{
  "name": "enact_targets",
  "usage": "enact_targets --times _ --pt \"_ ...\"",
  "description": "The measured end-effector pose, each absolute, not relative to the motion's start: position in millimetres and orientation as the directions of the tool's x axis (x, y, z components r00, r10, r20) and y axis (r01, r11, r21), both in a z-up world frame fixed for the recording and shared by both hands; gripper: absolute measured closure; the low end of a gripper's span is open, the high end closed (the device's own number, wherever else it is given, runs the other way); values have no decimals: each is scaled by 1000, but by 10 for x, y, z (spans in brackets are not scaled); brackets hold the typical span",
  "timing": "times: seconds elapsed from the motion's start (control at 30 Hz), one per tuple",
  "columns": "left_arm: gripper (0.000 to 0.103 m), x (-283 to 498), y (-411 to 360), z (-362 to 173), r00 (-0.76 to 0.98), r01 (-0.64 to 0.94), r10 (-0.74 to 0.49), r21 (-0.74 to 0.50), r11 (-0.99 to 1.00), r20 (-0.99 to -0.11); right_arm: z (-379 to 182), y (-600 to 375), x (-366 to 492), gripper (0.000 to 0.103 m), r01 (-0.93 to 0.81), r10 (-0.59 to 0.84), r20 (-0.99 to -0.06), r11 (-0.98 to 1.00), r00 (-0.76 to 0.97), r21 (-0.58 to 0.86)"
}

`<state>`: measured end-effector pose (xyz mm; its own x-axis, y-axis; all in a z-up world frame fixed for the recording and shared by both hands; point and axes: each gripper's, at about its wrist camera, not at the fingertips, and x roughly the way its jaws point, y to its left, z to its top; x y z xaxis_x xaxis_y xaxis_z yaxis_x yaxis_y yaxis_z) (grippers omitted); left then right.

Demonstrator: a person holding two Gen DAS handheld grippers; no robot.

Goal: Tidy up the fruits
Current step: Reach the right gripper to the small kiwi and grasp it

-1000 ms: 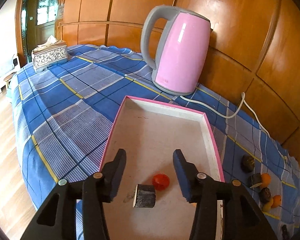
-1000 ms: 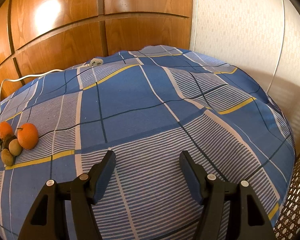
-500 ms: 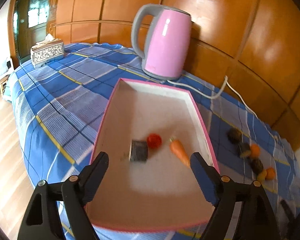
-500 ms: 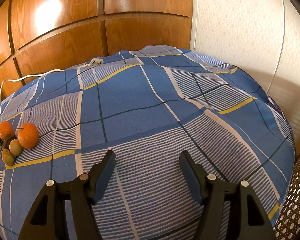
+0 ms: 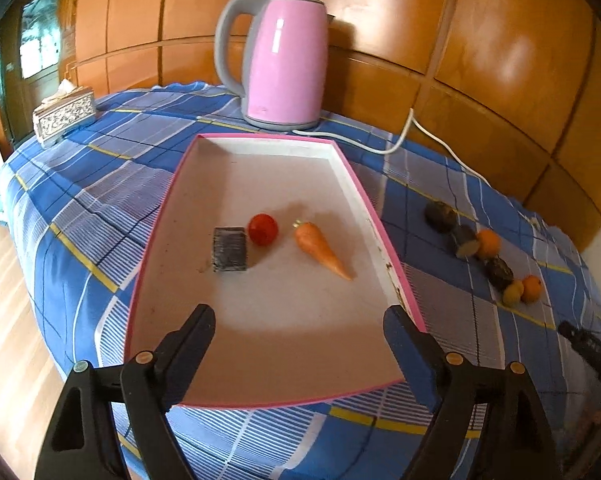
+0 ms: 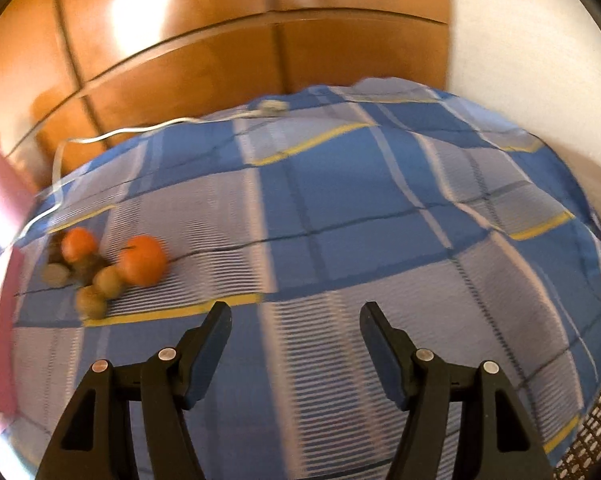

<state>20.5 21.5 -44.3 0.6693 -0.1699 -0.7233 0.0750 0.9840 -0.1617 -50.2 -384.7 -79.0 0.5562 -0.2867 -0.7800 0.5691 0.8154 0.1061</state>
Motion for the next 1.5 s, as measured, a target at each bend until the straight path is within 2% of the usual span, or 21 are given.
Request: enact_targets --times 0.07,0.13,0.3,0.6,0.73,1.13,1.17,1.33,1.5 --pt "16 198 196 -458 664 85 -174 -159 984 -727 -760 -3735 -420 36 511 -234 -782 850 578 124" --pt "17 200 193 -469 658 87 -180 -163 983 -731 -737 -3636 -351 42 473 -206 -780 872 591 128" --pt "16 203 211 -467 656 79 -183 -174 982 -732 -708 -3436 -205 70 368 -115 -783 917 611 152" --pt "15 172 195 -459 658 80 -183 -173 982 -730 -757 -3062 87 70 186 87 -795 952 600 244" --pt "12 168 217 -480 653 69 -180 -179 981 -736 -824 -2963 223 70 189 80 -805 954 587 233" --pt "11 164 337 -503 655 3 -130 -170 986 -745 -940 -2884 482 70 229 51 -816 948 575 221" --pt "11 162 346 -503 656 -4 -124 -168 986 -745 -939 -2871 490 75 228 41 -815 951 577 209" --pt "9 175 501 -510 658 -92 -61 -160 983 -750 -930 -2824 471 76 204 27 -810 962 586 180" --pt "9 182 630 -524 655 -132 -50 -180 975 -754 -880 -2672 403 76 121 90 -807 973 583 196"
